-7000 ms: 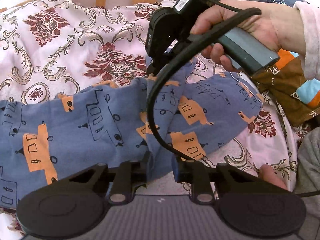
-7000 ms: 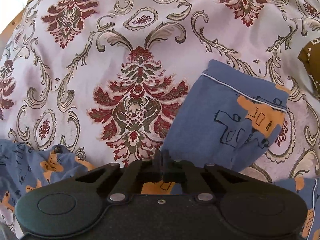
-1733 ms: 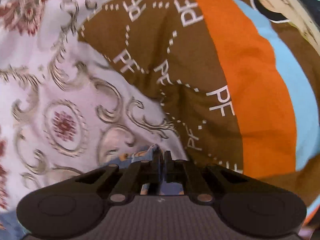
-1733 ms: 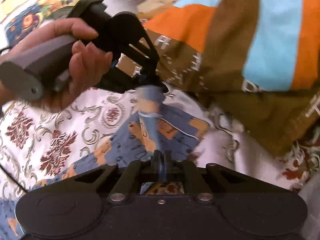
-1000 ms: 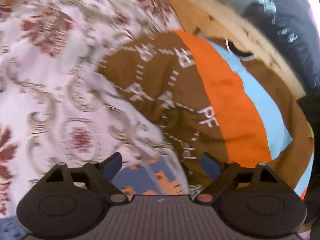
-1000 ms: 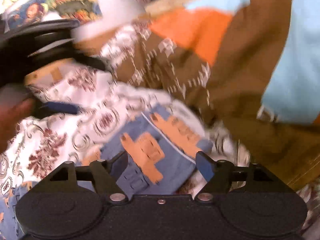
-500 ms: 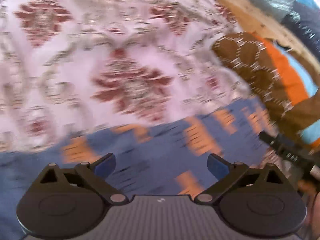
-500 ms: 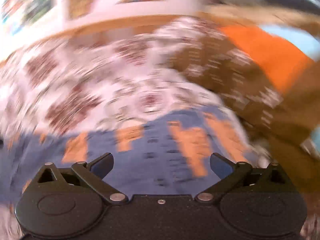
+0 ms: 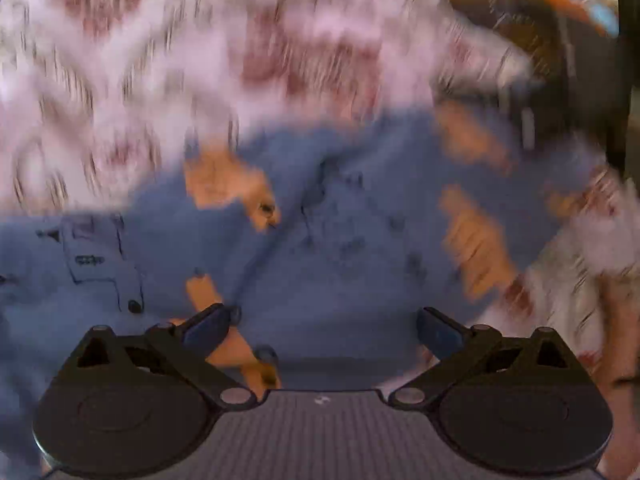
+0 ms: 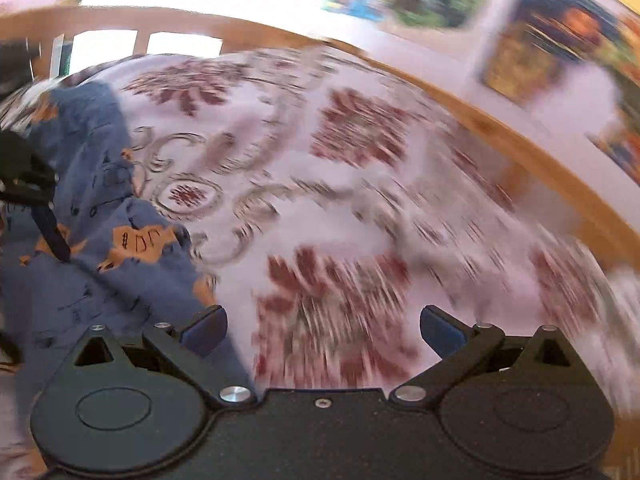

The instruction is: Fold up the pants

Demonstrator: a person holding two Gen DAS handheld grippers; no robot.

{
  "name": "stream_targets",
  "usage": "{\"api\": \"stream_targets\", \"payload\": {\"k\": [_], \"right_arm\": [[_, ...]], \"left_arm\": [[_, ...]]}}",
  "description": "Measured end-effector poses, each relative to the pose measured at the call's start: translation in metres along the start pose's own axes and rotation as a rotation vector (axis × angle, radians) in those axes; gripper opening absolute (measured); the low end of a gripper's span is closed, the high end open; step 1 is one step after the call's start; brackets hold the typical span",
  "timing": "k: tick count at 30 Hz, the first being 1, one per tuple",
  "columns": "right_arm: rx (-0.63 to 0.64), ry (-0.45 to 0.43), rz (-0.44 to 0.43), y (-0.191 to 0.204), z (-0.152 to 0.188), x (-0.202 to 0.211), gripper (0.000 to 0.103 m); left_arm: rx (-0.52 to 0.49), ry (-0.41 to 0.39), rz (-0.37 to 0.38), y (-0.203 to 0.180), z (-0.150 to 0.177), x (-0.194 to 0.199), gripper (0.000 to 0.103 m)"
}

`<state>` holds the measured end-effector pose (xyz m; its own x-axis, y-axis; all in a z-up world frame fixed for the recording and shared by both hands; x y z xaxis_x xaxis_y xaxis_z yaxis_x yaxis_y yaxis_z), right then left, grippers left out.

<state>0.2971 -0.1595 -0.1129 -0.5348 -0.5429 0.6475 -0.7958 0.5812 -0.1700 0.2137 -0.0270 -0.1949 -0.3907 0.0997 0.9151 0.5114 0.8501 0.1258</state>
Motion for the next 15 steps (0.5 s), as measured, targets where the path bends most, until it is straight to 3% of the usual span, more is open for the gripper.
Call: {"api": "stream_targets", "payload": {"k": [2,7,11,15], "right_arm": [[0.096,-0.008,-0.093,0.006,-0.012,-0.028,0.102],[0.336,0.013,-0.308,0.029,-0.026,-0.081,0.102],[0.438,0.0,-0.403,0.04,-0.04,-0.103,0.102],[0.469,-0.028,-0.47,0.048,-0.048,-0.108,0.102]], "left_arm": [[-0.053,-0.007,-0.031,-0.004,0.001,0.003,0.103],[0.022,-0.034,0.012,0.004,0.001,0.008,0.103],[0.157,-0.051,0.11,0.018,-0.002,0.013,0.103],[0.23,-0.065,0.153,0.03,-0.005,0.015,0.103]]}}
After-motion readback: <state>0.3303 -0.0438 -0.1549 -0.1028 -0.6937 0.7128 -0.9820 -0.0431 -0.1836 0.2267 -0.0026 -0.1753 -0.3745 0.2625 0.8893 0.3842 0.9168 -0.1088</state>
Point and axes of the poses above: each gripper's, at about its wrist camera, not at the fingertips, and x roughly against the way its jaws point, y to its left, z to its underside, the point moved 9 cm from there along -x, roughly the way its jaws point, and after that the axes turned 13 degrees about -z, right-handed, at the moved point
